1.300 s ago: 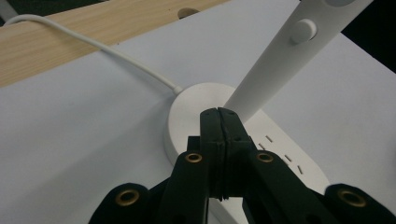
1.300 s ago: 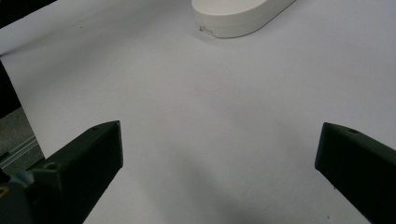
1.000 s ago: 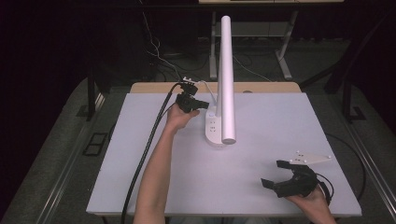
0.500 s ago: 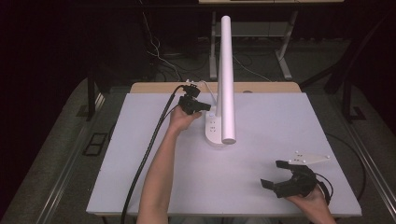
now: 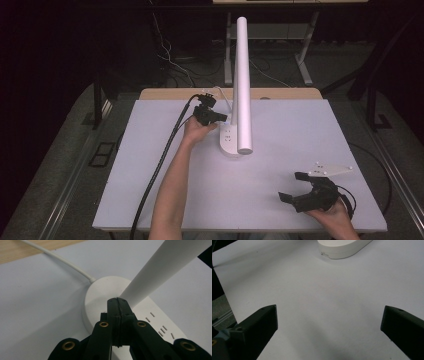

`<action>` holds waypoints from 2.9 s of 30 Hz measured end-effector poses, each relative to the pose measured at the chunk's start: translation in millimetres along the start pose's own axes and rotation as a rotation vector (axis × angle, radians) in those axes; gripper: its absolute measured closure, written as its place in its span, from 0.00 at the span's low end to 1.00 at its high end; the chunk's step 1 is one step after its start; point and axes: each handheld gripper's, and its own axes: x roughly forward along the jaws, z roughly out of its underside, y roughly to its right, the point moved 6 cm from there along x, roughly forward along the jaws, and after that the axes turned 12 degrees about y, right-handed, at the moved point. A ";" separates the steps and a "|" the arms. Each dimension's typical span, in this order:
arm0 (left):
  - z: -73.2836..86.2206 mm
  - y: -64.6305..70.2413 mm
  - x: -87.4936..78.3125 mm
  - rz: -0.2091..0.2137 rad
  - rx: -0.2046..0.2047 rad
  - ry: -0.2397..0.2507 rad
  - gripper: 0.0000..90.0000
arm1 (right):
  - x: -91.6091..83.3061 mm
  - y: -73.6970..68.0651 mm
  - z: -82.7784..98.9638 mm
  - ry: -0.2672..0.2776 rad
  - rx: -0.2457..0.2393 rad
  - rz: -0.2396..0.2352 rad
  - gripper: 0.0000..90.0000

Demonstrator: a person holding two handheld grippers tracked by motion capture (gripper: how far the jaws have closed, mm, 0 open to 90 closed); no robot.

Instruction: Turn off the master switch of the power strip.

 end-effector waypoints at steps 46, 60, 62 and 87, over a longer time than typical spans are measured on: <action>9.8 2.0 19.0 -0.034 -0.101 0.044 1.00 | -3.6 0.0 -1.4 0.015 0.000 0.004 0.01; 12.9 -1.7 18.2 -0.009 -0.172 0.076 1.00 | -6.4 0.2 -0.9 0.020 -0.004 0.012 0.00; 12.1 -1.5 18.2 -0.009 -0.172 0.075 1.00 | -6.1 0.3 -0.9 0.018 -0.001 0.011 0.00; 5.9 7.6 -13.7 -0.043 -0.006 0.108 1.00 | -5.1 1.7 -0.6 0.018 0.004 0.013 0.00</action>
